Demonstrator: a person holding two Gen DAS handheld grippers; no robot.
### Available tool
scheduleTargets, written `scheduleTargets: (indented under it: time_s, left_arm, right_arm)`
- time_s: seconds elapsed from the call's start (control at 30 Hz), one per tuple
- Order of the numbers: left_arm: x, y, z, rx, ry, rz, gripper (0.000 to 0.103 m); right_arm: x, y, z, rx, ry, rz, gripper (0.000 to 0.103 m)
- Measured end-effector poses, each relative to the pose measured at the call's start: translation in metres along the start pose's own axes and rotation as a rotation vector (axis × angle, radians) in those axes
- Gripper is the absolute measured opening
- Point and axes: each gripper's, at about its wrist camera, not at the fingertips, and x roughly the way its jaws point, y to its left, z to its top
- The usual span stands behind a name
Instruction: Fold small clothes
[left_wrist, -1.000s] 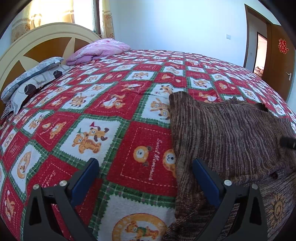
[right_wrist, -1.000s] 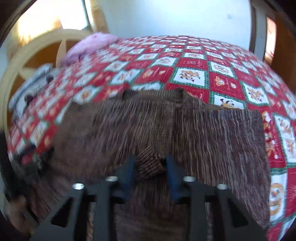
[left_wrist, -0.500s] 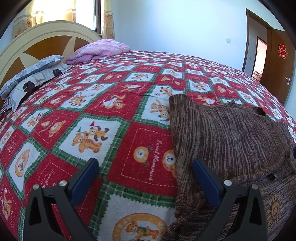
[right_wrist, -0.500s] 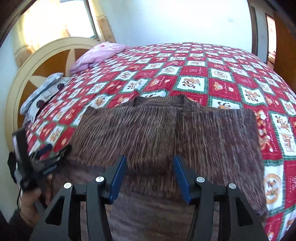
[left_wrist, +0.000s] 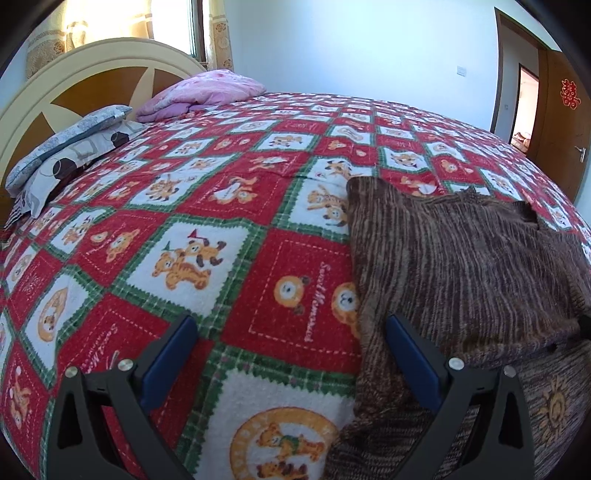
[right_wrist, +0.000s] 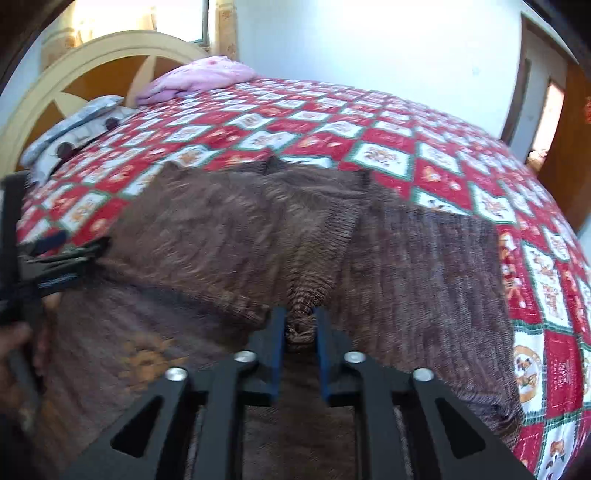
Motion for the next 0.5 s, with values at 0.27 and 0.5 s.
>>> scheduleTargets:
  time_s: [0.27,0.5]
  left_arm:
    - [-0.013,0.017,0.002,-0.072,-0.05,-0.102,0.102]
    - [-0.015,-0.015,0.044,0.055,-0.074,-0.156,0.101]
  right_arm:
    - [-0.006,-0.044,-0.023,0.273,-0.071,0.139,0.07]
    - [-0.005,-0.047,-0.026,0.316,-0.092,0.184,0.071]
